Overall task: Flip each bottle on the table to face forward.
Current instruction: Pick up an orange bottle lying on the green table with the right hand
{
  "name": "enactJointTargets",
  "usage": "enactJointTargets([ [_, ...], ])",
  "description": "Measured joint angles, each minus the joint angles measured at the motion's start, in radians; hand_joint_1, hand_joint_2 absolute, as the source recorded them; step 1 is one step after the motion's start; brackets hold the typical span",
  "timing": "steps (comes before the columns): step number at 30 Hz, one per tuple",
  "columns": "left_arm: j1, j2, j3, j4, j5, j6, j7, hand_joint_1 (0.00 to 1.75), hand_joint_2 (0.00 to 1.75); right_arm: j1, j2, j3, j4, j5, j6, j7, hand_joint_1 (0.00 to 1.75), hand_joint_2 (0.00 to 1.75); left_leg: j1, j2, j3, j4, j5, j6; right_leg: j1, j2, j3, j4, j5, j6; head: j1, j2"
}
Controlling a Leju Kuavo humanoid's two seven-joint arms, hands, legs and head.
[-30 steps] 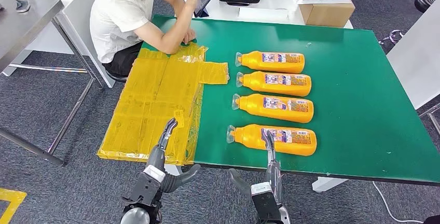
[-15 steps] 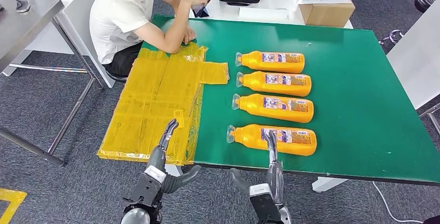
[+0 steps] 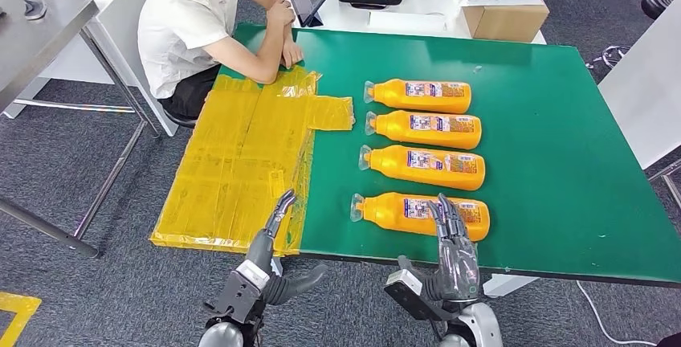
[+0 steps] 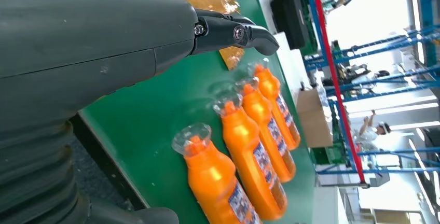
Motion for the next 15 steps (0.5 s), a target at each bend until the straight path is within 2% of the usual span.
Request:
enactJointTargets([
  [7, -0.030, -0.022, -0.006, 0.038, 0.009, -0.018, -0.007, 0.00, 1.75, -0.053, -0.055, 0.009, 0.040, 0.197, 0.037, 0.116, 0.00, 1.75, 0.000, 0.000, 0.000, 0.000, 0.000, 0.000, 0.000, 0.000, 0.000, 0.000, 0.000, 0.000, 0.000, 0.000],
  [15, -0.043, -0.032, -0.012, 0.062, 0.009, -0.020, -0.010, 0.00, 1.75, -0.078, -0.086, 0.022, 0.073, 0.257, 0.050, 0.161, 0.00, 1.75, 0.000, 0.000, 0.000, 0.000, 0.000, 0.000, 0.000, 0.000, 0.000, 0.000, 0.000, 0.000, 0.000, 0.000],
])
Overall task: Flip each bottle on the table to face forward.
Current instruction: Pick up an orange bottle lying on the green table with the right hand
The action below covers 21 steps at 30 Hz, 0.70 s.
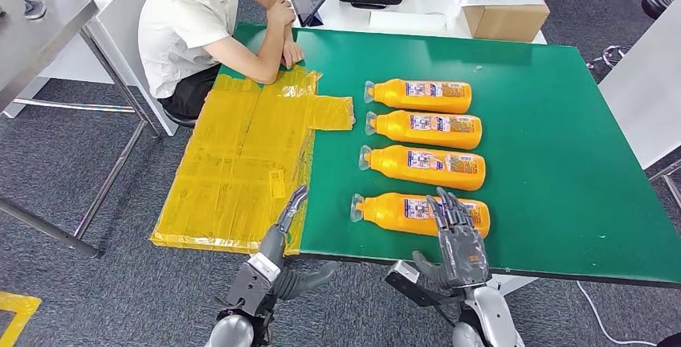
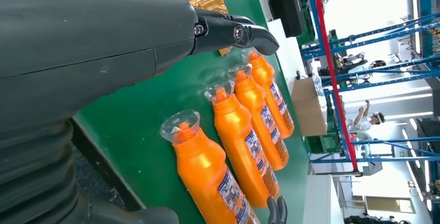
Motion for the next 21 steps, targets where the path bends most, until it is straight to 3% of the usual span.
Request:
enactJointTargets([
  [6, -0.018, -0.012, 0.000, 0.014, 0.004, -0.005, -0.009, 0.00, 1.75, -0.058, -0.019, 0.041, 0.075, 0.080, 0.068, 0.079, 0.00, 1.75, 0.000, 0.000, 0.000, 0.000, 0.000, 0.000, 0.000, 0.000, 0.001, 0.000, 0.000, 0.000, 0.000, 0.000],
  [21, -0.030, -0.023, 0.001, 0.030, 0.013, -0.008, -0.013, 0.00, 1.75, -0.123, -0.024, 0.073, 0.157, 0.075, 0.088, 0.102, 0.00, 1.75, 0.000, 0.000, 0.003, 0.000, 0.000, 0.000, 0.000, 0.000, 0.002, 0.000, 0.000, 0.000, 0.000, 0.000],
])
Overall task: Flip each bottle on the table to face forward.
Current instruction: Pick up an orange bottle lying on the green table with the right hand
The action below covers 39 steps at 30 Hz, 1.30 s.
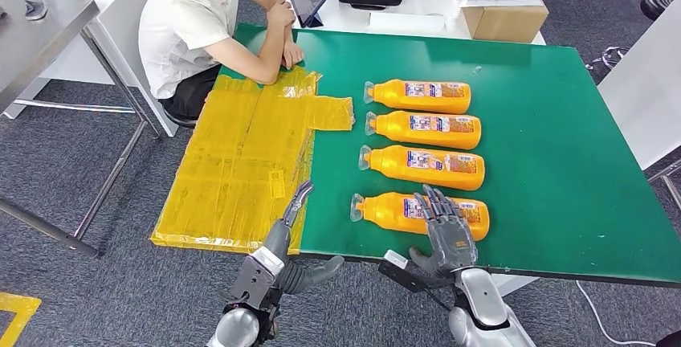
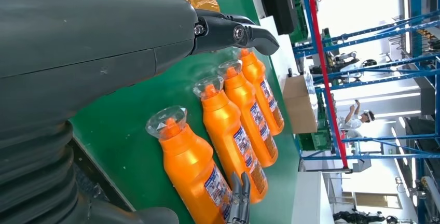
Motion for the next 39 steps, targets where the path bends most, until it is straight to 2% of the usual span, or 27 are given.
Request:
enactJointTargets([
  [10, -0.002, -0.001, 0.000, 0.000, 0.006, 0.000, 0.000, 0.00, 1.75, -0.040, -0.001, 0.029, 0.056, 0.049, 0.048, 0.100, 0.00, 1.75, 0.000, 0.001, 0.006, 0.000, 0.000, 0.000, 0.000, 0.000, 0.005, 0.000, 0.000, 0.000, 0.000, 0.000],
  [17, -0.004, -0.005, 0.000, 0.003, 0.001, 0.015, 0.000, 0.00, 1.75, -0.051, 0.002, 0.037, 0.075, 0.088, -0.055, 0.131, 0.00, 1.75, 0.000, 0.001, 0.006, 0.000, 0.002, 0.001, 0.000, 0.000, 0.005, 0.000, 0.002, -0.001, 0.000, 0.000],
  [28, 0.006, -0.005, 0.000, 0.003, -0.013, 0.030, 0.002, 0.00, 1.75, -0.008, -0.009, -0.038, 0.034, 0.122, -0.094, 0.152, 0.00, 1.75, 0.000, 0.001, 0.001, 0.000, 0.001, 0.000, 0.000, 0.000, 0.001, 0.000, 0.002, -0.002, 0.000, 0.000],
  [33, 0.008, -0.005, 0.001, 0.003, -0.014, 0.032, 0.005, 0.00, 1.75, -0.008, -0.009, -0.059, 0.034, 0.120, -0.069, 0.153, 0.00, 1.75, 0.000, 0.001, 0.000, 0.000, 0.001, 0.000, 0.000, 0.000, 0.001, 0.000, 0.002, -0.002, 0.000, 0.000],
  [39, 0.010, -0.005, 0.004, -0.002, -0.019, 0.031, 0.015, 0.00, 1.75, -0.011, -0.010, -0.075, 0.036, 0.144, -0.050, 0.192, 0.00, 1.75, 0.000, 0.000, 0.001, 0.000, 0.001, 0.000, 0.000, 0.000, 0.001, 0.000, 0.002, -0.002, 0.000, 0.000],
])
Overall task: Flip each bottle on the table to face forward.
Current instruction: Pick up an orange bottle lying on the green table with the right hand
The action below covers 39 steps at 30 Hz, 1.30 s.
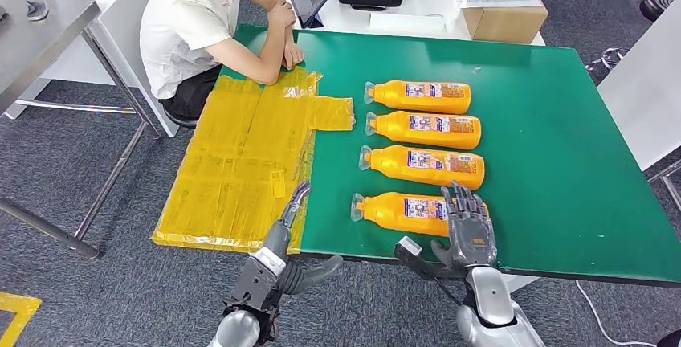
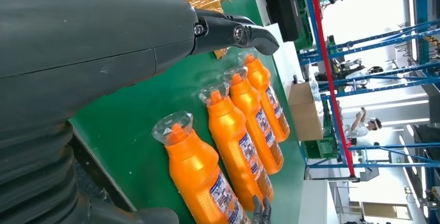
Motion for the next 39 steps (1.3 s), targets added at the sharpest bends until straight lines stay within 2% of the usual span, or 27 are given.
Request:
enactJointTargets([
  [11, 0.001, 0.000, 0.006, -0.001, -0.003, 0.001, 0.002, 0.00, 1.75, 0.004, -0.023, -0.058, 0.002, 0.043, -0.044, 0.026, 0.00, 1.75, 0.000, 0.000, -0.001, 0.000, 0.000, 0.000, 0.000, 0.000, 0.000, 0.000, 0.000, 0.000, 0.000, 0.000],
  [20, 0.001, 0.000, 0.006, -0.001, 0.005, 0.007, 0.000, 0.00, 1.75, -0.012, -0.037, -0.119, 0.021, 0.000, 0.037, 0.020, 0.00, 1.75, 0.000, 0.000, 0.000, 0.000, 0.000, 0.000, 0.000, 0.000, -0.001, 0.000, 0.000, 0.000, 0.000, 0.000],
  [21, 0.001, 0.000, 0.006, -0.001, 0.005, 0.008, 0.000, 0.00, 1.75, -0.016, -0.036, -0.121, 0.028, -0.007, 0.047, 0.019, 0.09, 1.75, 0.000, 0.000, 0.000, 0.000, 0.000, 0.000, 0.000, 0.000, 0.000, 0.000, 0.000, 0.000, 0.000, 0.000],
  [24, -0.001, 0.000, 0.006, -0.001, 0.008, 0.007, 0.001, 0.00, 1.75, -0.038, -0.035, -0.128, 0.072, -0.054, 0.086, 0.004, 1.39, 1.75, 0.000, 0.002, 0.002, 0.000, 0.000, 0.000, 0.000, 0.000, 0.001, 0.000, 0.000, 0.000, 0.000, 0.000],
  [25, -0.002, 0.000, 0.006, -0.001, 0.009, 0.005, 0.002, 0.00, 1.75, -0.048, -0.035, -0.132, 0.093, -0.075, 0.098, -0.010, 1.73, 1.75, 0.000, 0.002, 0.004, 0.000, 0.000, 0.000, 0.000, 0.000, 0.001, 0.000, 0.000, 0.000, 0.000, 0.000],
  [27, -0.006, 0.000, 0.006, 0.000, 0.013, 0.001, 0.002, 0.00, 1.75, -0.070, -0.035, -0.139, 0.143, -0.117, 0.115, -0.051, 1.73, 1.75, 0.000, 0.002, 0.007, 0.000, -0.001, 0.000, 0.000, 0.000, 0.001, -0.001, 0.000, 0.000, 0.000, 0.000],
  [31, -0.017, 0.000, 0.005, 0.001, 0.024, -0.003, 0.001, 0.00, 1.75, -0.113, -0.034, -0.146, 0.241, -0.170, 0.109, -0.139, 1.48, 1.75, 0.000, 0.002, 0.013, 0.000, -0.003, 0.000, 0.000, 0.002, 0.000, -0.002, -0.003, -0.003, 0.000, 0.000],
  [39, -0.023, 0.000, -0.001, 0.007, 0.037, -0.003, -0.008, 0.00, 1.75, -0.148, -0.019, -0.134, 0.314, -0.174, 0.060, -0.193, 1.45, 1.75, 0.000, 0.009, 0.017, 0.000, -0.002, 0.000, 0.001, 0.007, 0.008, -0.002, 0.002, -0.003, 0.000, 0.000],
])
